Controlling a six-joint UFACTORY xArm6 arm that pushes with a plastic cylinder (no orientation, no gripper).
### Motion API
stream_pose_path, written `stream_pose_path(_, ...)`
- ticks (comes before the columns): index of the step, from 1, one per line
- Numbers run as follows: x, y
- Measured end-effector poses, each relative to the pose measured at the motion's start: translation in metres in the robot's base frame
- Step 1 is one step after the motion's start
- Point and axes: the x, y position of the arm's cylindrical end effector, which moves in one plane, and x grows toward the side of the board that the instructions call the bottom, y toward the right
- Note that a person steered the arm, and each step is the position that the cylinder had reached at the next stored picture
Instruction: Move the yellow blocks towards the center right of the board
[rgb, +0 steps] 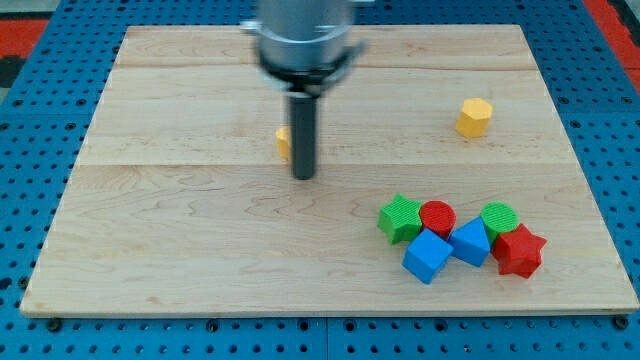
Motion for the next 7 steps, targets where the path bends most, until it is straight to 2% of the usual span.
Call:
stream_pose_path(1,-0.036,-0.012)
stream_pose_path(2,-0.051,0.092)
stream_pose_path(3,-0.076,0.121)
stream_pose_path(4,-0.079,0.166)
stream_pose_path(7,-0.071,0.153)
